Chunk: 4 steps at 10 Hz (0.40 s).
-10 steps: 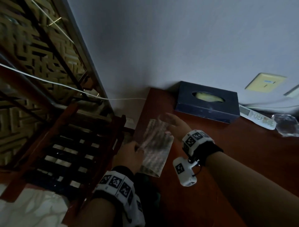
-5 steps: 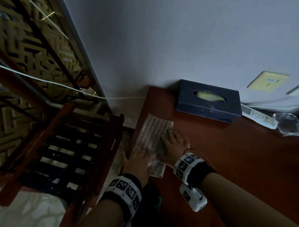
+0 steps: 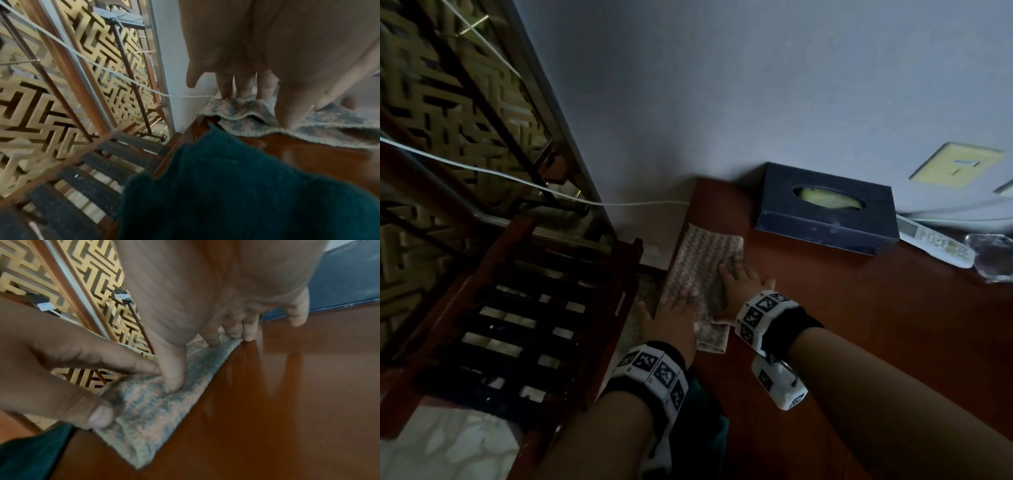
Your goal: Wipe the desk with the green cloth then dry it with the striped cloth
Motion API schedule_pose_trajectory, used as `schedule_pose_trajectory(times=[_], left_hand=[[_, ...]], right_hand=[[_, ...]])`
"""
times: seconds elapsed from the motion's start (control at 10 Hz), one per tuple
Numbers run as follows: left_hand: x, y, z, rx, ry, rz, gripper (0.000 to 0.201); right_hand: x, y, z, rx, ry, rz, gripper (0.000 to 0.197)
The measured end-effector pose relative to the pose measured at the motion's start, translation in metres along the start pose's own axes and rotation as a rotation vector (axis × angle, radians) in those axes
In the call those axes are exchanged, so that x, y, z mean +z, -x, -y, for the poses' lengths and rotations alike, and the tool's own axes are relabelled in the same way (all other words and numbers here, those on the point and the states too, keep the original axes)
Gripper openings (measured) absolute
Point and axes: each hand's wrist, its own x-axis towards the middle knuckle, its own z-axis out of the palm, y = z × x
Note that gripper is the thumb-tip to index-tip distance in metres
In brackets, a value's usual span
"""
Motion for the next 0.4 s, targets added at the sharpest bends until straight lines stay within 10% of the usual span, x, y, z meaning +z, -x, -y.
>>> schedule_pose_trajectory(times=[0.4], left_hand=[[-0.012,0.003,0.001,0.017,0.081,-0.047,0.049]], right_hand=[[0.014,0.031,-0.012,-0.070,-0.147,-0.091,0.095]])
